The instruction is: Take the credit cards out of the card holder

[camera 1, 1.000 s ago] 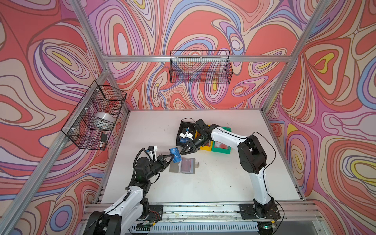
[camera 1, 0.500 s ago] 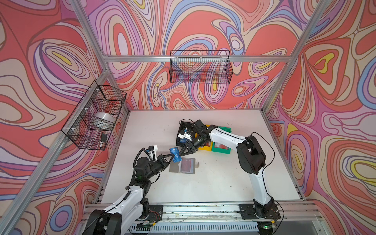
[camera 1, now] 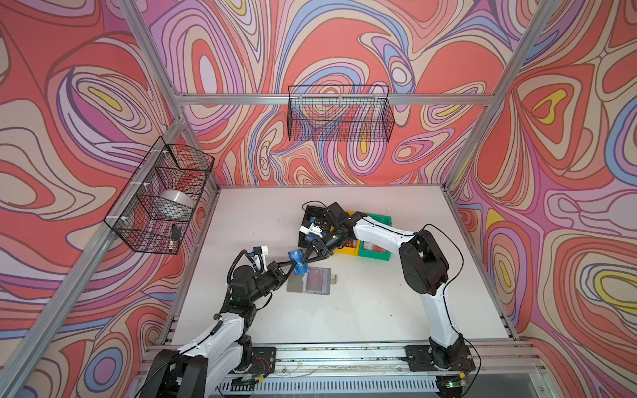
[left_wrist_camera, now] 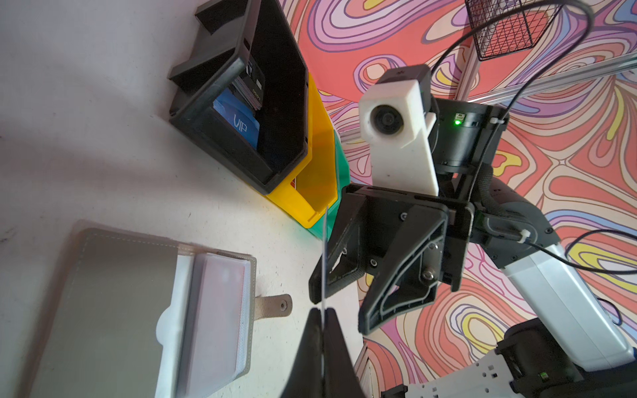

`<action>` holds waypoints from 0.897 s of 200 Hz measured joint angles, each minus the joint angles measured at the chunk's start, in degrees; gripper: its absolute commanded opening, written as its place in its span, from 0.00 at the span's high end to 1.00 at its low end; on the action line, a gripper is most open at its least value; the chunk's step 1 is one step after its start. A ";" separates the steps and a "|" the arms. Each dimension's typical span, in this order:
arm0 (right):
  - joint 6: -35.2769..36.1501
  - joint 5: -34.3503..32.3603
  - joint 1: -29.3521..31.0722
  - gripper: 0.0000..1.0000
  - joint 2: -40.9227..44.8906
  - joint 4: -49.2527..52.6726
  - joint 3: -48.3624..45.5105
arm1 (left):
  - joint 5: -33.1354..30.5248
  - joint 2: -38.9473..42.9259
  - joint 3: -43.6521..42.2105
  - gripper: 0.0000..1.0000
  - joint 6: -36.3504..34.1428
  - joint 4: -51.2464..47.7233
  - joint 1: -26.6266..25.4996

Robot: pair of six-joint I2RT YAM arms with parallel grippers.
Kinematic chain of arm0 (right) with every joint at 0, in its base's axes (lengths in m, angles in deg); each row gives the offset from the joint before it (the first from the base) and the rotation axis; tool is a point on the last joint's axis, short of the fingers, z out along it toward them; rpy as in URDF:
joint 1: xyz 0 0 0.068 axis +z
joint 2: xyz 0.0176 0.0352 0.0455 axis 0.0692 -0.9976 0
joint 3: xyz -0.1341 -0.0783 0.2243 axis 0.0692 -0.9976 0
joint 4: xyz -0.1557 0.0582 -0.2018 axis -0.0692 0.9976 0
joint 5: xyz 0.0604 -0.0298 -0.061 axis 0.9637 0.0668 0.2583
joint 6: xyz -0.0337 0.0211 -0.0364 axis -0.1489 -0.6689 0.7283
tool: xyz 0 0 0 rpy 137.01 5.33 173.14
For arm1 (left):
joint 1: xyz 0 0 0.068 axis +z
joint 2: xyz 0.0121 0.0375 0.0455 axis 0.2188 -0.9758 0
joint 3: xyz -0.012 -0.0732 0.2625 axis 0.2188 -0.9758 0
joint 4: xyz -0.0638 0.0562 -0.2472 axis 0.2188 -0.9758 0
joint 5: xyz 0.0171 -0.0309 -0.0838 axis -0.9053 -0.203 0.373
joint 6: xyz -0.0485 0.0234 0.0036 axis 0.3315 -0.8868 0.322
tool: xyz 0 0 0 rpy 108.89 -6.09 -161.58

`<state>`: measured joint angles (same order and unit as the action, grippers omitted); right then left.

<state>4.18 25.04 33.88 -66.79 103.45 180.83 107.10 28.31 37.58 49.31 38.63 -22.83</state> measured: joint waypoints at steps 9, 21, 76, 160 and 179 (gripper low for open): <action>-0.39 0.22 -0.04 0.70 0.00 -0.59 0.00 | -0.15 -0.09 0.00 1.00 0.00 0.26 0.00; -1.20 0.55 -0.17 0.71 0.00 -1.53 0.00 | -0.39 -0.22 0.00 1.00 0.00 0.83 0.00; -4.55 1.62 -0.39 0.82 0.00 -5.44 -0.15 | -1.68 -0.37 0.00 1.00 0.00 2.32 -0.26; 2.16 4.85 -0.57 1.00 -0.35 0.85 1.20 | -1.40 -0.37 0.02 0.48 -0.09 0.63 -1.01; 9.01 2.32 -0.33 1.00 -1.57 10.16 6.71 | -1.57 1.51 0.31 0.43 -0.94 -3.26 -1.07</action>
<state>13.19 27.35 33.55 -68.37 113.61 187.54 105.53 29.82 37.89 48.37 35.38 -23.90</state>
